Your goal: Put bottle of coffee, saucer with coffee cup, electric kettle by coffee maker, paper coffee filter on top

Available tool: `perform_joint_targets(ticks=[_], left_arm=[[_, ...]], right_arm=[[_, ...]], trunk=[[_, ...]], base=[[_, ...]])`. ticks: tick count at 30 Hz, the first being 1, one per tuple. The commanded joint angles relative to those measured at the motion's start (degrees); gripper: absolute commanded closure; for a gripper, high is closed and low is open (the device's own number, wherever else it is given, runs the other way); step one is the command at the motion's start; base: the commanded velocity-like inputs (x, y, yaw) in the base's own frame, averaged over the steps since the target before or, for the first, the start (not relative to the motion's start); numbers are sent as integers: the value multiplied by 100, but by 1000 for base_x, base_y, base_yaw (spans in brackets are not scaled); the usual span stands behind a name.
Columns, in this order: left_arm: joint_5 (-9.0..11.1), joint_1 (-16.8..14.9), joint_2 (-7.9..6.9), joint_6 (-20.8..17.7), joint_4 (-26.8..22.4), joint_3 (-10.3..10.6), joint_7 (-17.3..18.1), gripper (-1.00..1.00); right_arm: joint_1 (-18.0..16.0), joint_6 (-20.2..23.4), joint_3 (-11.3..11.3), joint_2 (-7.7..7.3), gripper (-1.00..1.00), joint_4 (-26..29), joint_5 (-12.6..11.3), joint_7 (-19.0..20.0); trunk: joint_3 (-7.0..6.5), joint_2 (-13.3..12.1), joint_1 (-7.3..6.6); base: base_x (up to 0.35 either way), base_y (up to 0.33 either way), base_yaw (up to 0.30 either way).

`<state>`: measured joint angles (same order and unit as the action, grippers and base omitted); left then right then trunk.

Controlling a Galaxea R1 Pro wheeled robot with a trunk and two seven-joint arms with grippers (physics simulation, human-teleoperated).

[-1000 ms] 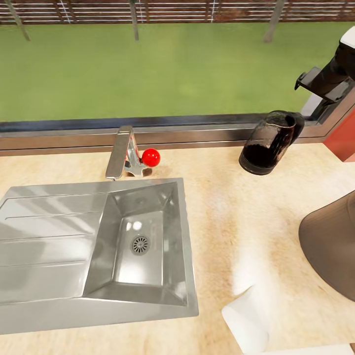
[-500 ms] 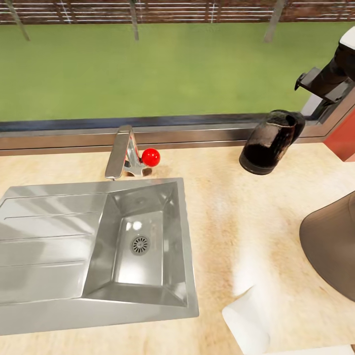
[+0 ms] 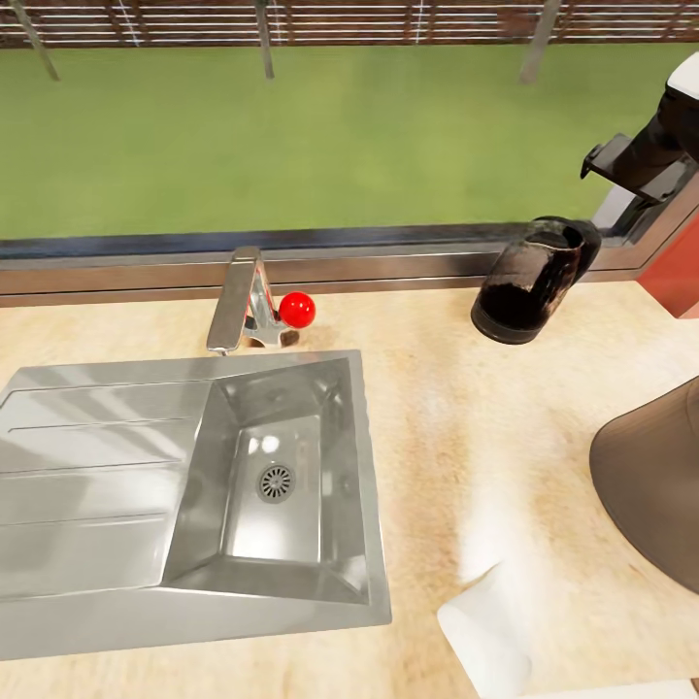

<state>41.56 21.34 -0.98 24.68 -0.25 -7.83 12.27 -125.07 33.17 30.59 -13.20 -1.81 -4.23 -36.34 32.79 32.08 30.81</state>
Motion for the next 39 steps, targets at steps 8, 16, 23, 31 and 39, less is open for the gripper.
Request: perform_joint_targets(ticks=[8,16,23,31,39], left_arm=[[10,2,1,1,-1,-47,47,-100],[10,2,1,1,-2,-49,47,-100],[10,3,4,1,-2,-47,47,-100],[10,2,7,1,-2,-46,47,-100],[10,2,9,1,-3,-47,47,-100]], right_arm=[[-9,7,-27,-5,-100,-13,-35,-34],[-3,34,-19,-12,-100,-19,-54,-133],[0,-16,-13,-45,-100,-21,-148,-297],[23,-429,-9,-41,-100,-21,-668,-874],[42,-546,-9,-17,-100,-21,-890,-1141]], trunk=[[6,7,2],[6,7,2],[6,7,2],[6,7,2],[6,7,2]], base=[[0,0,0],[0,0,0],[0,0,0],[0,0,0],[0,0,0]])
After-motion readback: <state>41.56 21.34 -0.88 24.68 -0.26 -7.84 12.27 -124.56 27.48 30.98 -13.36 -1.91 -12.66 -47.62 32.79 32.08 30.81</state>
